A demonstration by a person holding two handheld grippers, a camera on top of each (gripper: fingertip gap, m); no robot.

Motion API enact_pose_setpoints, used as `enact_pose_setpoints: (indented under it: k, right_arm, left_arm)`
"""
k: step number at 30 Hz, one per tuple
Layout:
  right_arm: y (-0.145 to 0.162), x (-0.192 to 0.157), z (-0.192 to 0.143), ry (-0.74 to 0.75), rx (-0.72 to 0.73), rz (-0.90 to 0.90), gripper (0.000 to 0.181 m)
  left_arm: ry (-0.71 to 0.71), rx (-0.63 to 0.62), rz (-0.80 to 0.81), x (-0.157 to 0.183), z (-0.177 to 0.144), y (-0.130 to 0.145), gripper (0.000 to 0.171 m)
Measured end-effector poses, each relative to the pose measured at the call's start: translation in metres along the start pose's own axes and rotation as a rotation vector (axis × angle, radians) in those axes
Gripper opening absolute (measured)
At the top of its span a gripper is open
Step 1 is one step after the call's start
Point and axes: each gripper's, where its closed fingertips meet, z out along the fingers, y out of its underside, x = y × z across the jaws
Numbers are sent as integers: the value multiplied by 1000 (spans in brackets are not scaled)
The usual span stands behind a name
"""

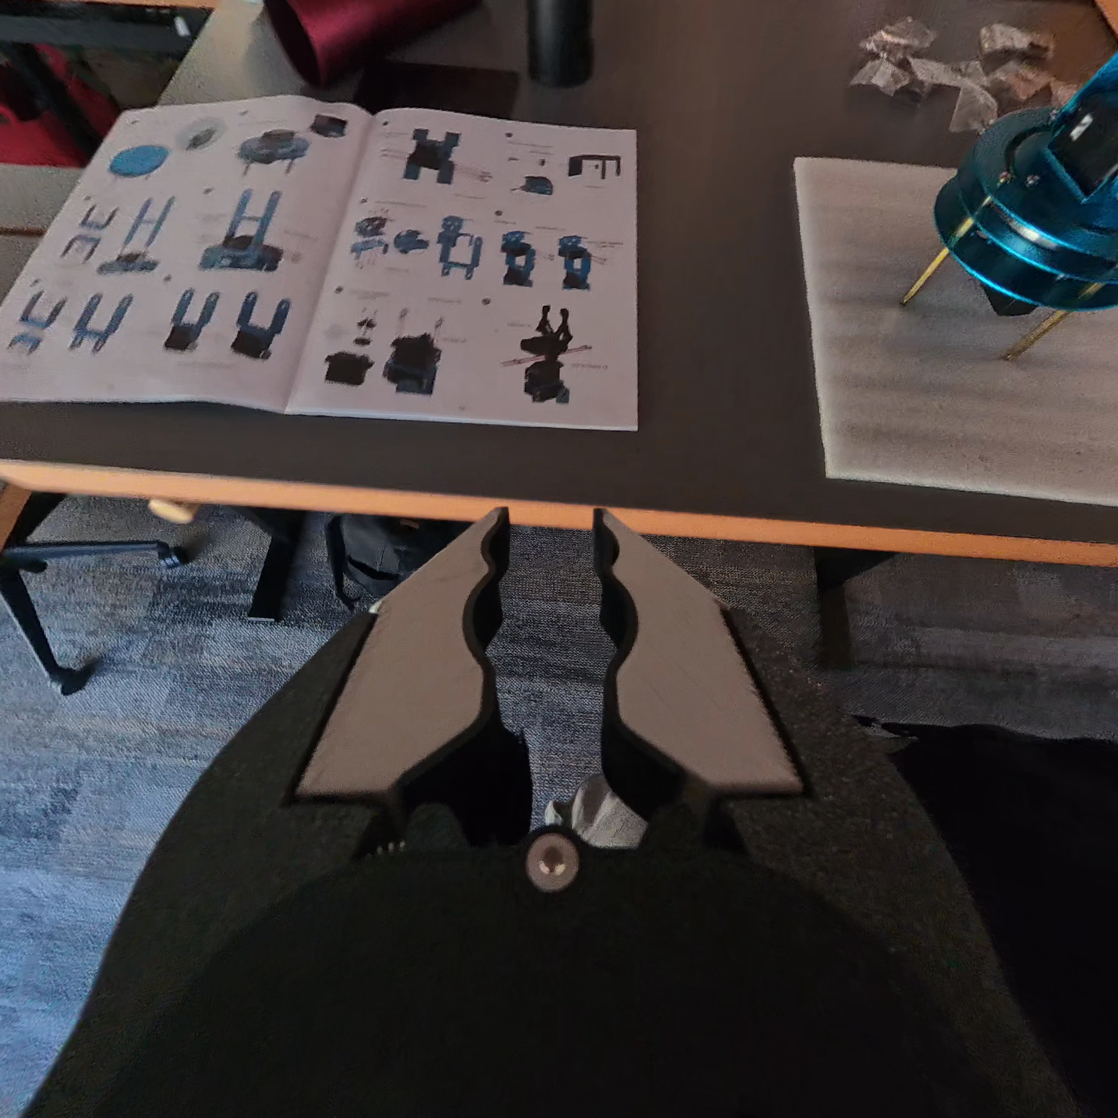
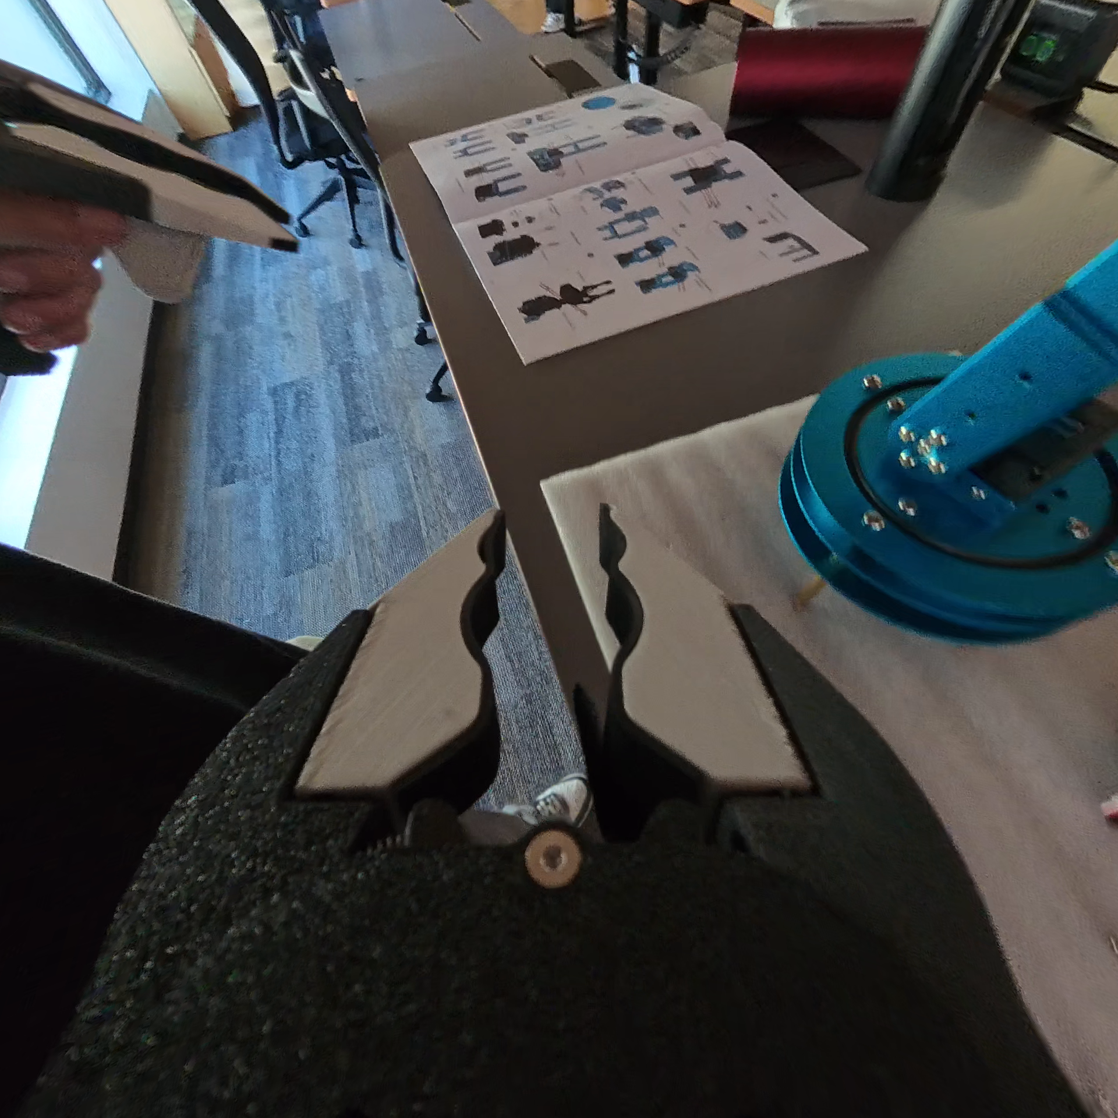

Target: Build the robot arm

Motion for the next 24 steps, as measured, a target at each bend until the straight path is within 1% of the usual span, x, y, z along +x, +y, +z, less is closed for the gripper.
enact_pose_setpoints:
  k: [4,6,8,11,14,16,20,24]
  right_arm:
    - [-19,-5,31,-78,88,11,31]
    - [-24,-6,47,-82,103,15,33]
    - [-26,-9,64,-88,93,8,37]
    - [-24,-17,90,-127,12,5,37]
    - [-27,-14,118,-108,-49,23,35]
    - [-35,-11,135,-94,-69,50,32]
    - [-59,0,167,-51,-51,116,27]
    - [-68,15,195,9,-77,166,21]
  left_arm:
    - [63,-48,74,10,35,-12,26]
    - [92,-54,86,11,52,-18,27]
    - [136,-51,84,13,67,-26,27]
    - [184,-42,93,9,86,-39,27]
    - [213,-42,127,-5,104,-48,26]
    - [233,-51,145,-19,113,-53,26]
    - [300,-57,152,-48,131,-66,26]
    - [340,-79,206,-74,148,-74,26]
